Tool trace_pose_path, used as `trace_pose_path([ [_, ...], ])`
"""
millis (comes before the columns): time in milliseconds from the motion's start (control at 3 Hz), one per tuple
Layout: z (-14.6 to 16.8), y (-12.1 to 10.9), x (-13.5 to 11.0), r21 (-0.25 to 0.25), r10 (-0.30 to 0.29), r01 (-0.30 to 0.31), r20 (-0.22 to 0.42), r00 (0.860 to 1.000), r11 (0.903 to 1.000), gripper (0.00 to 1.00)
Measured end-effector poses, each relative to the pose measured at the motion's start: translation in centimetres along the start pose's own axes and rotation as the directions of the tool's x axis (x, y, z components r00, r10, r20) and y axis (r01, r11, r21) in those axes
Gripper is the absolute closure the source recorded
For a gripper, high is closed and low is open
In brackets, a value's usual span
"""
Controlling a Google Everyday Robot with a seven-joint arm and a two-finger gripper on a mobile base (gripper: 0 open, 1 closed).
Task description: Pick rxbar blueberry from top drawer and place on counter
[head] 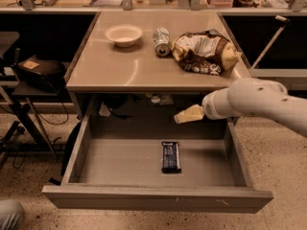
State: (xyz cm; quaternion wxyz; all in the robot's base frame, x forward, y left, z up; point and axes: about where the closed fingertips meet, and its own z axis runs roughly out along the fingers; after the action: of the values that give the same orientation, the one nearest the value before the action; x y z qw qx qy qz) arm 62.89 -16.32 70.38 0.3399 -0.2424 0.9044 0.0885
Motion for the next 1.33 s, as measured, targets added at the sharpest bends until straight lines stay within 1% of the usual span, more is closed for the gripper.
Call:
trace_pose_path([
  [333, 2.4, -1.4, 0.0, 0.028, 0.009, -0.009, 0.011, 1.0, 0.9996, 0.0],
  [667, 2.3, -1.4, 0.2, 0.028, 0.009, -0.009, 0.011, 1.0, 0.9996, 0.0],
  [1000, 3.4, -1.2, -0.3, 0.03, 0.007, -0.007, 0.015, 1.0, 0.9995, 0.0],
  [1333, 4.7, -2.1, -1.1, 0.053, 0.008, -0.011, 0.044, 0.999, 0.9985, 0.0],
])
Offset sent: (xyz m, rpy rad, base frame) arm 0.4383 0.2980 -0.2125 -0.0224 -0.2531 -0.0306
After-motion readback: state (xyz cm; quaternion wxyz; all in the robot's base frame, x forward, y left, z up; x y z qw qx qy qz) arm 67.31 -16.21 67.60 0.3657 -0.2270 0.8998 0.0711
